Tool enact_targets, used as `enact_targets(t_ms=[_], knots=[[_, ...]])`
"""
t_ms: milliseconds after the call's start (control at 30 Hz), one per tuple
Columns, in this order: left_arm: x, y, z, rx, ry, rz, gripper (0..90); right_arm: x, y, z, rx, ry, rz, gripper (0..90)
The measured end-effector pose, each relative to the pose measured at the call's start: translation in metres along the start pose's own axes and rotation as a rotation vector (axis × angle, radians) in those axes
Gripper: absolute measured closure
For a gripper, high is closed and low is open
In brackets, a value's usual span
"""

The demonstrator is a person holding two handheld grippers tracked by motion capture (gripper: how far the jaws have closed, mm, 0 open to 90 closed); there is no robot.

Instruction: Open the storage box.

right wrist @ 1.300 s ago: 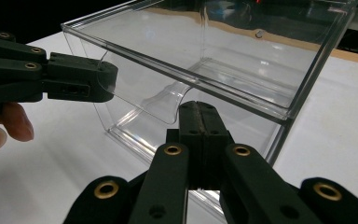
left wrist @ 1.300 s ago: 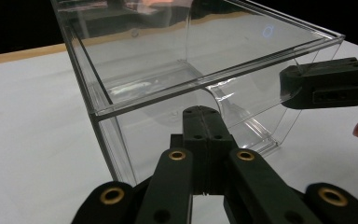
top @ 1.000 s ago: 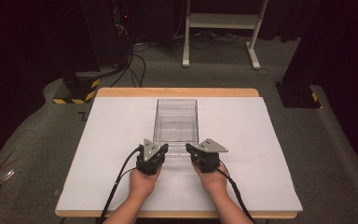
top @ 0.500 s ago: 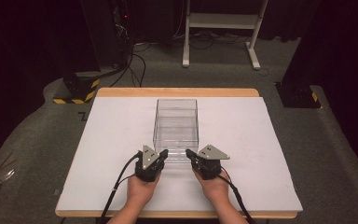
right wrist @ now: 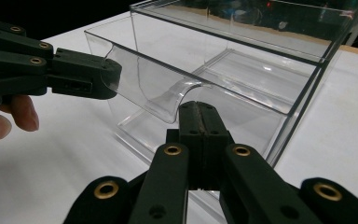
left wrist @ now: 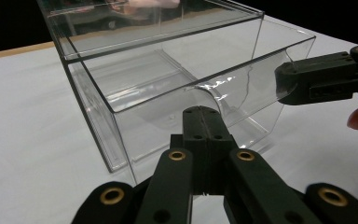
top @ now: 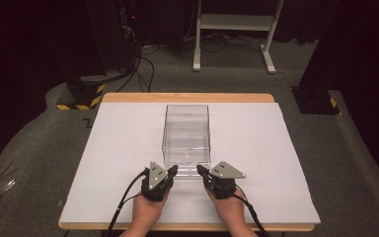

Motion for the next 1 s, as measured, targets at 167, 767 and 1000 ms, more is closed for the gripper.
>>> enact_targets(t_ms=[167,767,1000], knots=[[-0.002,0.002,0.006,0.004,0.006,-0.001,90.0,0.005,0.001,0.005,0.002,-0.005,0.014,90.0],[-0.016,0.016,0.026,0.019,0.021,-0.01,90.0,0.022,0.01,0.024,0.01,-0.029,0.027,90.0],[-0.019,0.021,0.034,0.028,0.022,-0.015,90.0,0.029,0.012,0.031,0.013,-0.039,0.031,90.0]])
Point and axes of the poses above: each handheld gripper's, and its own axes: z roughly backward along the jaws, y roughly out of its underside, x roughly to its left, the point moved 1 cm from there along -z, roughly forward along the jaws, and after that the axes turned 11 degrees about z, right-handed, at the moved point
